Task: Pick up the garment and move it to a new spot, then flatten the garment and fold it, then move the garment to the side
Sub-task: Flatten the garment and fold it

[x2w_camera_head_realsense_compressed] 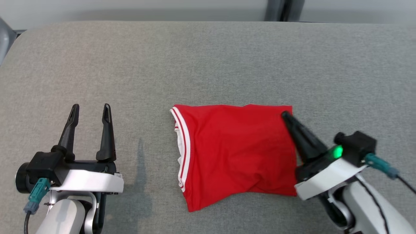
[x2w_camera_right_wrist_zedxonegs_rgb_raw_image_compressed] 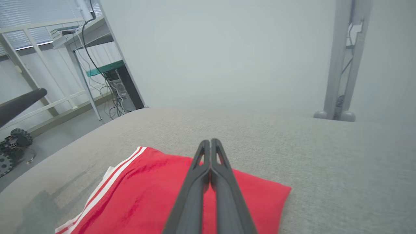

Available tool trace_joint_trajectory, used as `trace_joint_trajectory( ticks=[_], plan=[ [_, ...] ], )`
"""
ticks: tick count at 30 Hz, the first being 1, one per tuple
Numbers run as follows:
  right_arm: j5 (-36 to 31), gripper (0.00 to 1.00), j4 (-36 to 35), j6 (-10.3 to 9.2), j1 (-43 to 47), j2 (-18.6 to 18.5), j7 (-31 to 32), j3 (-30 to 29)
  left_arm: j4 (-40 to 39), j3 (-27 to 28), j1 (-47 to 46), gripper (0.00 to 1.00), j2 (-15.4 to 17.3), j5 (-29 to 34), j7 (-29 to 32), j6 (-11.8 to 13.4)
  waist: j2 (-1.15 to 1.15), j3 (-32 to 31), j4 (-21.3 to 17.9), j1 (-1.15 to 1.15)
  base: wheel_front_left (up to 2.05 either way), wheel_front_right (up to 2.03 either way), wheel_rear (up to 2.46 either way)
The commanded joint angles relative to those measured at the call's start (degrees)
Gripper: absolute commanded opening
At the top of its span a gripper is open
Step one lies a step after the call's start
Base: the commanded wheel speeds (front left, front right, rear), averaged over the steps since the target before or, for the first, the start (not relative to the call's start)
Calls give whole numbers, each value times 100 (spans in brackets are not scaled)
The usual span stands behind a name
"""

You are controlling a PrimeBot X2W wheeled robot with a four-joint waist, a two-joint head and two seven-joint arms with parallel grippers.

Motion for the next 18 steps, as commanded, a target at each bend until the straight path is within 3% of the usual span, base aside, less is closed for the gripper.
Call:
trace_joint_trajectory(
  ticks=[1, 4, 5, 6, 7, 8, 18],
  plan=[
    [-145, 0, -159, 3, 149, 9, 28, -303, -24, 14, -4, 100, 54, 52, 8, 3, 0, -79, -97, 0, 0, 0, 0],
    [-401, 0, -501, 3, 372, 113, 155, -1017, -45, -19, 21, 100, 93, 65, 50, -2, 0, -147, -192, 0, 0, 0, 0],
    [-484, 28, -617, 3, 437, 154, 193, -1244, -55, -25, 27, 100, 103, 67, 53, -2, 0, -170, -221, 0, 0, 0, 0],
    [-570, 47, -732, 3, 516, 186, 254, -1429, -68, -33, 40, 100, 115, 74, 68, 5, 0, -189, -249, 0, 0, 0, 0],
    [-650, 91, -833, 3, 579, 219, 298, -1635, -80, -42, 53, 100, 126, 76, 91, 13, 0, -203, -270, 0, 0, 0, 0],
    [-714, 100, -935, 3, 634, 259, 345, -1820, -89, -37, 70, 100, 138, 72, 104, 21, 0, -221, -293, 0, 0, 0, 0],
    [-1065, 100, -1297, 3, 1244, 352, 780, -2963, -148, -71, 208, 100, 250, 27, 215, 34, 0, -349, -405, 0, 0, 0, 0]
  ],
)
